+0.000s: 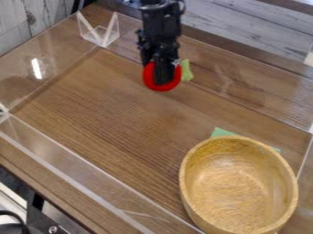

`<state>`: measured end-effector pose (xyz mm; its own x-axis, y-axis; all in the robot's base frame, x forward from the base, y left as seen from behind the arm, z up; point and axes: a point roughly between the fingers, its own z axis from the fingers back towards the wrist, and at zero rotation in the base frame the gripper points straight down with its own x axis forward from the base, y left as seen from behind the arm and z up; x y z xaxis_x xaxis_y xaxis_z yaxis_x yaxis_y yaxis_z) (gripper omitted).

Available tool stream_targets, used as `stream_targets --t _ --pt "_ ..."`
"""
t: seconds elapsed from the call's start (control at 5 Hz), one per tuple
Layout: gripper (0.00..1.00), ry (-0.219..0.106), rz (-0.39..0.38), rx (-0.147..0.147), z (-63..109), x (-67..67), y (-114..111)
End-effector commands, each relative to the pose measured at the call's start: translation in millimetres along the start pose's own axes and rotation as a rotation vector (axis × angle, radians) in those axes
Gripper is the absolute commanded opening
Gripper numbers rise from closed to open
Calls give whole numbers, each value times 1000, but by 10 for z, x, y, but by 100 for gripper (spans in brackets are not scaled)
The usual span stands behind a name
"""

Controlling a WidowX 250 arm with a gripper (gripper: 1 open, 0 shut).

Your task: Move the red object to the right side of the table

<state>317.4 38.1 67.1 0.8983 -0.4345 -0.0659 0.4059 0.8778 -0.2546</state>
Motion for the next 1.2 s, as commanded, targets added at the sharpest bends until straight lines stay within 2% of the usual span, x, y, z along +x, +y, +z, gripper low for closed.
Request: stream_targets --t 0.0,0.4,0.8,1.0 --pt "0 -45 -97 52 229 168 -100" --pt "0 -12 -219 35 -114 327 -264" --pt "0 14 -338 32 -60 442 -424" --pt "0 9 -320 31 -118 493 -419"
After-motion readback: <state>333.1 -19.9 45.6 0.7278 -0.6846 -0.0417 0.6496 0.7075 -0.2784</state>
